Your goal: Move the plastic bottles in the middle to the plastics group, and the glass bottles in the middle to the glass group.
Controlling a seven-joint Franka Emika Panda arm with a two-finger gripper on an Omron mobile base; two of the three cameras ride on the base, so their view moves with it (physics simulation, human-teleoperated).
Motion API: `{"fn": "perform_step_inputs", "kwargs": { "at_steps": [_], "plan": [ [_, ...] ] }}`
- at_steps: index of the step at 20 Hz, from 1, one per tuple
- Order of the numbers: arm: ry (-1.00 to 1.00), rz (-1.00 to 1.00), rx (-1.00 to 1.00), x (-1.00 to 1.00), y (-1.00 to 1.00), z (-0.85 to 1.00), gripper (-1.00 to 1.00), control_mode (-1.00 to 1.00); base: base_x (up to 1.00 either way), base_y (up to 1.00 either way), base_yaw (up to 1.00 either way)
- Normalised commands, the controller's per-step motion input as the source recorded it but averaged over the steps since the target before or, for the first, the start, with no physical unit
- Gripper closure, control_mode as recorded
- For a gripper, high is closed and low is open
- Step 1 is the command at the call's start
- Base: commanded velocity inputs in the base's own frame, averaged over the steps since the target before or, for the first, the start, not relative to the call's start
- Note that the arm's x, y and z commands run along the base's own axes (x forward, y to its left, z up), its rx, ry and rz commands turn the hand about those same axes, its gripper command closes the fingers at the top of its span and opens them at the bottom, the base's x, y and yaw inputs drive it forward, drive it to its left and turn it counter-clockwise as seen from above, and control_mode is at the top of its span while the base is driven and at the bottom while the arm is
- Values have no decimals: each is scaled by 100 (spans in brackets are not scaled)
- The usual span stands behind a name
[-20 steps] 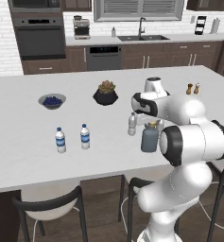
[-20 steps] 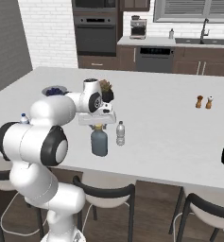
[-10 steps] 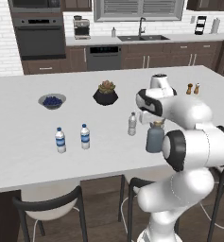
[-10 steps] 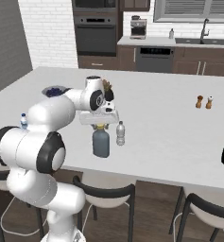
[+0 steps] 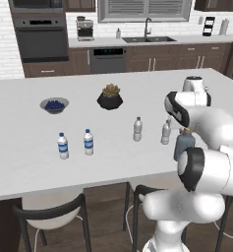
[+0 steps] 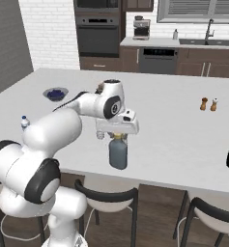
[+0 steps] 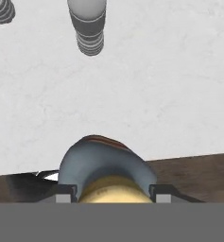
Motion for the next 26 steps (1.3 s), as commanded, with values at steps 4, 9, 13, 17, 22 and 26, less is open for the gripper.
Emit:
{"fn": "perform_step_inputs", "kwargs": {
  "at_steps": [4,9,13,17,22,26],
  "plan": [
    [0,-21,0,-4,-100,6,100,-100,0,0,0],
    [-1,-18,0,0,-100,11,100,-100,0,0,0],
    [0,-20,0,6,-96,15,100,-100,0,0,0],
    [0,-21,0,7,-95,17,100,-100,0,0,0],
    [-4,-20,0,18,-86,16,100,-100,0,0,0],
    [-19,-12,4,21,-71,11,100,-100,0,0,0]
  ]
}}
